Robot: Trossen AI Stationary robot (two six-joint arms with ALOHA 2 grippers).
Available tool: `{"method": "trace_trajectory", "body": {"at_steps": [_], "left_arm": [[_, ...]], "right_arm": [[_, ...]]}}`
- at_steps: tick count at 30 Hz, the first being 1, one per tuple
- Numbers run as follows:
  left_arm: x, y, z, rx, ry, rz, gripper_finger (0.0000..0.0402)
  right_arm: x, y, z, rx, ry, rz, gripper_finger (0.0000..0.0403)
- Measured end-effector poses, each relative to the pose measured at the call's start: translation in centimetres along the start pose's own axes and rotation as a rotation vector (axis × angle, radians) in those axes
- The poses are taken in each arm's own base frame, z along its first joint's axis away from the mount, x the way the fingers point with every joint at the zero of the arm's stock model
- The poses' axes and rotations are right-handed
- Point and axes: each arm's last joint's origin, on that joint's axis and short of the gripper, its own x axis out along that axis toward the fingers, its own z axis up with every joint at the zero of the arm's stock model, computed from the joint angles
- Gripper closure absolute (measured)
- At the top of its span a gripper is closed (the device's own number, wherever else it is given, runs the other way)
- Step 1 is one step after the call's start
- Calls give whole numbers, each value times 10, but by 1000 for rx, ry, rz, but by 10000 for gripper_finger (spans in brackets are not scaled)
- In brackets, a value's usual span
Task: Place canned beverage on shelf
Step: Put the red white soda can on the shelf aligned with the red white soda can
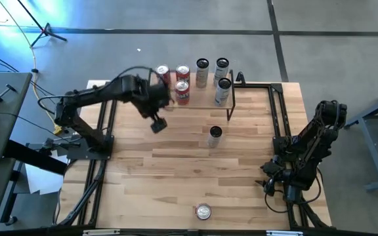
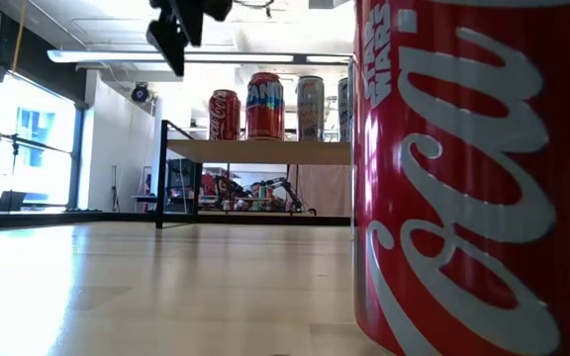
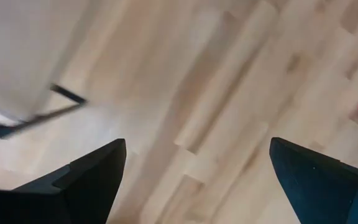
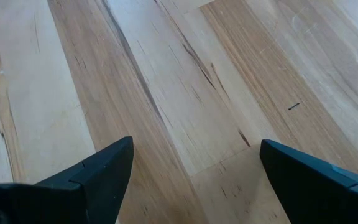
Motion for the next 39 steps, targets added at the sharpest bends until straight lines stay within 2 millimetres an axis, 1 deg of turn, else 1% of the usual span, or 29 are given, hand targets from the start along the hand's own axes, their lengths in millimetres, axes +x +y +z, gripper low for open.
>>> {"method": "trace_trajectory", "body": {"at_steps": [5, 13, 15, 17, 20, 24, 27, 31, 35, 37, 39], "left_arm": [[0, -45, -20, 20, 2, -36, 25], [5, -115, -52, -56, -137, -118, 25], [11, -135, -57, -52, -168, -154, 25], [23, -157, -62, -14, -191, -170, 25], [40, -192, -71, 81, -236, -230, 25], [67, -229, -83, 191, -265, -289, 25], [80, -251, -88, 214, -315, -341, 25], [93, -271, -93, 300, -442, -340, 25], [100, -285, -99, 467, -589, -265, 25], [104, -290, -104, 538, -630, -219, 25], [108, -295, -107, 591, -651, -216, 25]], "right_arm": [[0, 0, 0, 0, 0, 0, 64], [0, 0, 0, 0, 0, 0, 64], [0, 0, 0, 0, 0, 0, 64], [0, 0, 0, 0, 0, 0, 64], [0, 0, 0, 0, 0, 0, 64], [0, 0, 0, 0, 3, -1, 64], [0, 0, 0, 0, 4, 0, 64], [0, 0, 0, 0, 4, -1, 64], [0, 0, 0, 0, 5, -1, 64], [0, 0, 0, 0, 5, -1, 64], [0, 0, 0, 0, 5, -1, 64]]}}
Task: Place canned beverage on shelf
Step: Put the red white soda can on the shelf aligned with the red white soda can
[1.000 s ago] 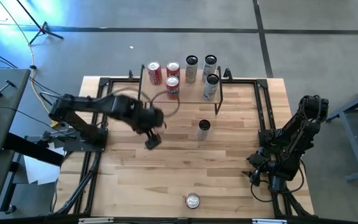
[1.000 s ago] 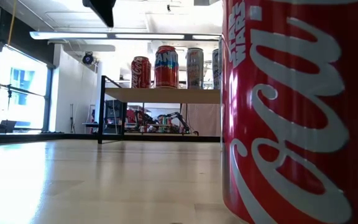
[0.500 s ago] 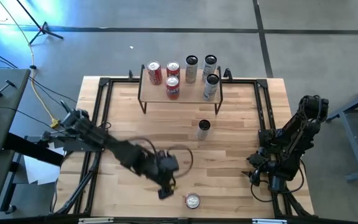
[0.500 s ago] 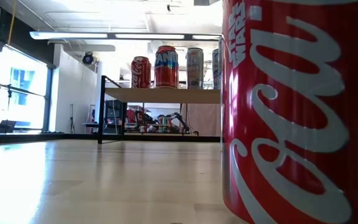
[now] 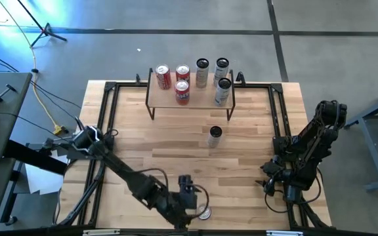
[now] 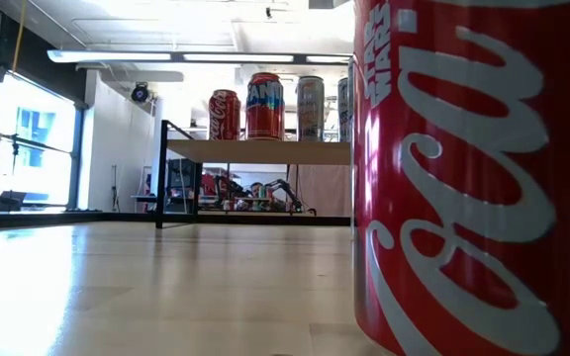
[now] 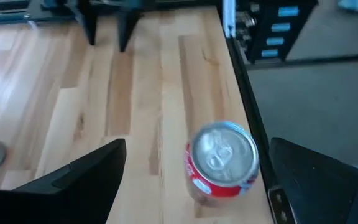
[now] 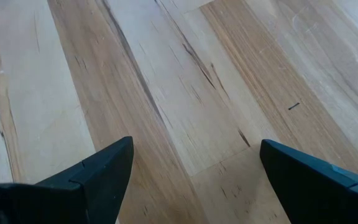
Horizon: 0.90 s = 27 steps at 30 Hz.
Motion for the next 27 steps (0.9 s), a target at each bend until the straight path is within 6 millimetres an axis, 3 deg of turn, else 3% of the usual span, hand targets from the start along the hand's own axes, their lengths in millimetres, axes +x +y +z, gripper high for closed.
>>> {"method": "trace_trajectory", "body": {"at_steps": [6, 12, 27], "left_arm": [[10, -21, -16, 58, 17, -27, 25], [18, -34, -19, 69, -45, -56, 25], [64, -22, -31, -16, -34, -29, 25]], "right_arm": [[0, 0, 0, 0, 0, 0, 64], [0, 0, 0, 0, -2, 1, 64], [0, 0, 0, 0, -4, 1, 64]]}}
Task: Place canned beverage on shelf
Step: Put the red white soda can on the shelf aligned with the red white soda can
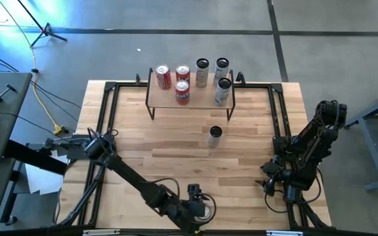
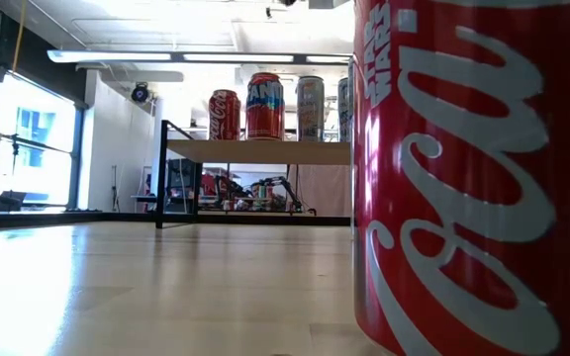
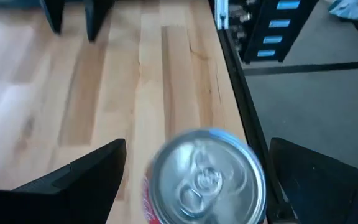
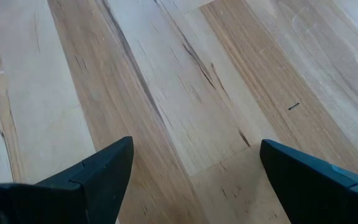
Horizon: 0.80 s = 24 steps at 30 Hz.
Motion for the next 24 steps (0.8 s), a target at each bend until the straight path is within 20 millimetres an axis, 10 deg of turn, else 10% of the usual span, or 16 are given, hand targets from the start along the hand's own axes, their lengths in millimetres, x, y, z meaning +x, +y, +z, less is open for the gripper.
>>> {"method": "trace_trajectory", "body": {"at_steps": [13, 24], "left_arm": [[3, 4, -10, -122, 88, 12, 33], [11, 15, -6, -179, 120, -51, 160]], "right_arm": [[0, 0, 0, 0, 0, 0, 64], [0, 0, 0, 0, 0, 0, 64]]}}
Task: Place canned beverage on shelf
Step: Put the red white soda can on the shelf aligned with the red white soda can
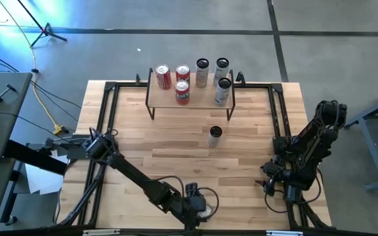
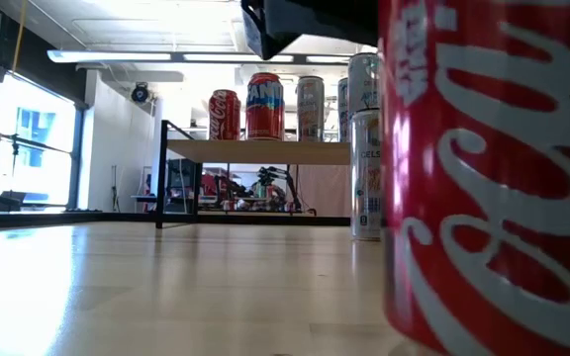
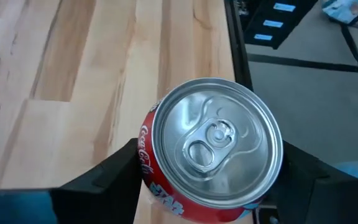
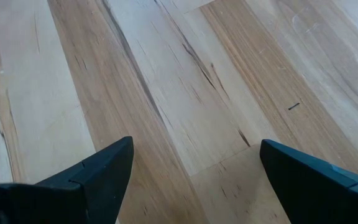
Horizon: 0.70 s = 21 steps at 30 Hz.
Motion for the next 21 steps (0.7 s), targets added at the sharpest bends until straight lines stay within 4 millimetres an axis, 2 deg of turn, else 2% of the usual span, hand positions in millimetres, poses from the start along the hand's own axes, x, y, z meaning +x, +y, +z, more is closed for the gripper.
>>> {"method": "trace_trajectory", "body": {"at_steps": [6, 10, 15, 21], "left_arm": [[4, 7, 8, -31, -39, -4, 160], [-1, 13, 20, -57, -90, 45, 160], [-16, 21, 40, -165, -142, 112, 160], [-36, 40, 48, -378, -129, 233, 160]], "right_arm": [[0, 0, 0, 0, 0, 0, 64], [0, 0, 0, 0, 0, 0, 64], [0, 0, 0, 0, 0, 0, 64], [0, 0, 0, 0, 2, -1, 64]]}}
